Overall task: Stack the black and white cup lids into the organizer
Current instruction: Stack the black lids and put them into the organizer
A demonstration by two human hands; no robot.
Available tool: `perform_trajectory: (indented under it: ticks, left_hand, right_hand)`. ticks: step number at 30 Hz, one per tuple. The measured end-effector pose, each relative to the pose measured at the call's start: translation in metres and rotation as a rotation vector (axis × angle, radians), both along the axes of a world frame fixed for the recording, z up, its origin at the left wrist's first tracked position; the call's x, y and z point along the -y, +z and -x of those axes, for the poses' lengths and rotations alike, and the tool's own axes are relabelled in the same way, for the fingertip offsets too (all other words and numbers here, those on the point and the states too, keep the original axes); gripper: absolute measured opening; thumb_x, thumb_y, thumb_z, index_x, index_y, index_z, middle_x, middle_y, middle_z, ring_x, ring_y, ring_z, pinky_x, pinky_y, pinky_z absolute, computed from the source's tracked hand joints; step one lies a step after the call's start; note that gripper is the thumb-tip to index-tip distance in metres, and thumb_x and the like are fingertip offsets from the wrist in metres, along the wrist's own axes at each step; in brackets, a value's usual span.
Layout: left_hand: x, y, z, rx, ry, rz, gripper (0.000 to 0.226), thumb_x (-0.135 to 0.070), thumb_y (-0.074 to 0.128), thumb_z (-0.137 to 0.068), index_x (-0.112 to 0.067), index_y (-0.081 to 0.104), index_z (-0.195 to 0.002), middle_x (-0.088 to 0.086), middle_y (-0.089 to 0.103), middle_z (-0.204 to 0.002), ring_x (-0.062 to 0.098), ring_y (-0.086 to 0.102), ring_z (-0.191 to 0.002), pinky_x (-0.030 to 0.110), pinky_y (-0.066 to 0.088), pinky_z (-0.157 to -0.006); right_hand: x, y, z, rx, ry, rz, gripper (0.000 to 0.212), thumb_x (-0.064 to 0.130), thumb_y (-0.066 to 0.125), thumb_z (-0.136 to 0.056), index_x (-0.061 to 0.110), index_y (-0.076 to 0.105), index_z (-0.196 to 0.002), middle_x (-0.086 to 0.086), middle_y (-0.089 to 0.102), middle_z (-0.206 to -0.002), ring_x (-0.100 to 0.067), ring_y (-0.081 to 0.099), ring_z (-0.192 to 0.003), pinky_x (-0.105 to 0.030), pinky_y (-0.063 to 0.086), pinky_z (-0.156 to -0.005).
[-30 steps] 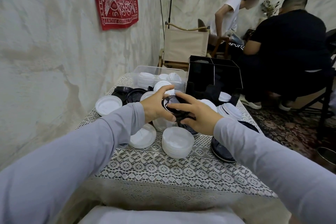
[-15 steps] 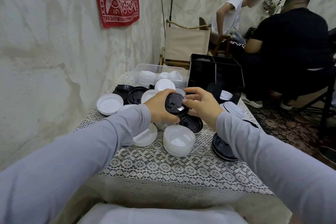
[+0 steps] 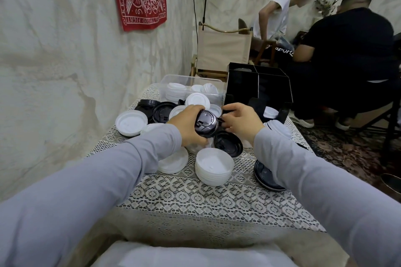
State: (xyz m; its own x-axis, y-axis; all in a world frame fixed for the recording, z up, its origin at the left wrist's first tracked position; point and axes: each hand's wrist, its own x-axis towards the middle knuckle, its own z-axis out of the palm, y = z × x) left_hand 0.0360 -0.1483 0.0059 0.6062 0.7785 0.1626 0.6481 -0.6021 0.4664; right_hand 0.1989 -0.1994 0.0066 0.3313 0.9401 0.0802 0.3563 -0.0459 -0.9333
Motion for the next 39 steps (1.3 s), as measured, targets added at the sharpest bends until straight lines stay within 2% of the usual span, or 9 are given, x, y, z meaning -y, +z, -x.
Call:
perform_trajectory:
  ticks: [2,5,7,12,18,25,29,33,39]
  left_hand:
    - [-0.003,-0.002,0.003,-0.013,0.036,-0.034,0.091,-0.032,0.080,-0.066,-0.016,0.032,-0.141,0.002,0.040,-0.139,0.020,0.037,-0.129,0.030,0.032,-0.106]
    - [-0.005,-0.003,0.003,-0.048,0.072,-0.091,0.089,-0.035,0.078,-0.065,-0.016,0.034,-0.141,0.003,0.044,-0.136,0.024,0.034,-0.130,0.034,0.031,-0.107]
    - [-0.005,-0.004,0.001,-0.068,0.077,-0.104,0.089,-0.037,0.078,-0.066,-0.017,0.033,-0.141,0.003,0.043,-0.136,0.026,0.033,-0.130,0.035,0.030,-0.108]
    - [-0.005,-0.007,-0.001,-0.098,0.070,-0.110,0.089,-0.037,0.077,-0.066,-0.016,0.034,-0.141,0.006,0.042,-0.137,0.026,0.034,-0.130,0.037,0.032,-0.107]
    - [-0.009,-0.010,0.001,-0.115,0.064,-0.076,0.088,-0.037,0.079,-0.063,-0.017,0.037,-0.137,0.004,0.046,-0.133,0.024,0.041,-0.125,0.037,0.038,-0.103]
    - [-0.006,-0.011,-0.001,-0.142,0.049,-0.036,0.088,-0.038,0.079,-0.065,-0.016,0.035,-0.138,0.003,0.044,-0.135,0.023,0.038,-0.127,0.036,0.036,-0.103]
    - [-0.005,-0.009,-0.004,-0.146,0.040,-0.015,0.085,-0.038,0.079,-0.065,-0.016,0.037,-0.136,0.004,0.046,-0.133,0.023,0.043,-0.123,0.036,0.038,-0.101]
    - [-0.006,-0.009,-0.003,-0.133,0.054,0.007,0.088,-0.040,0.080,-0.060,-0.018,0.039,-0.135,0.002,0.049,-0.130,0.022,0.047,-0.120,0.035,0.042,-0.099]
    - [-0.006,-0.005,0.001,-0.104,0.058,0.013,0.079,-0.039,0.080,-0.063,-0.016,0.044,-0.130,0.002,0.053,-0.125,0.022,0.049,-0.116,0.032,0.042,-0.096]
  right_hand:
    - [0.000,-0.004,-0.009,0.559,0.032,0.030,0.026,0.013,0.056,-0.089,0.016,0.063,-0.114,0.001,0.066,-0.091,-0.017,0.061,-0.085,-0.032,0.051,-0.083]
    - [0.001,-0.016,-0.010,1.075,0.190,0.135,0.032,0.019,0.052,-0.090,0.030,0.063,-0.117,0.005,0.064,-0.115,-0.022,0.057,-0.107,-0.031,0.045,-0.090]
    - [-0.005,-0.024,-0.009,1.234,0.240,0.133,0.037,0.021,0.051,-0.088,0.037,0.059,-0.121,0.006,0.058,-0.126,-0.025,0.052,-0.113,-0.037,0.044,-0.092]
    - [-0.015,-0.024,-0.006,1.472,0.298,0.089,0.033,0.021,0.049,-0.089,0.030,0.059,-0.119,0.005,0.055,-0.127,-0.023,0.046,-0.117,-0.036,0.035,-0.094]
    - [-0.019,-0.021,-0.012,1.382,0.331,0.095,0.034,0.015,0.052,-0.088,0.029,0.062,-0.117,-0.001,0.059,-0.117,-0.025,0.051,-0.112,-0.036,0.042,-0.091]
    - [-0.011,-0.014,-0.024,1.270,0.302,0.041,0.022,0.013,0.053,-0.090,0.015,0.063,-0.110,-0.002,0.059,-0.113,-0.022,0.050,-0.111,-0.029,0.038,-0.084]
    - [-0.008,-0.009,-0.027,1.220,0.272,0.057,0.018,0.016,0.054,-0.090,0.019,0.062,-0.105,-0.004,0.059,-0.107,-0.025,0.053,-0.105,-0.037,0.045,-0.088]
    - [-0.003,-0.001,-0.029,1.204,0.253,0.066,0.021,0.017,0.051,-0.091,0.019,0.059,-0.111,-0.009,0.054,-0.104,-0.030,0.055,-0.098,-0.034,0.045,-0.082]
    - [0.000,0.006,-0.036,1.218,0.190,-0.038,0.029,0.017,0.051,-0.092,0.025,0.065,-0.117,-0.001,0.062,-0.111,-0.022,0.052,-0.107,-0.036,0.045,-0.087]
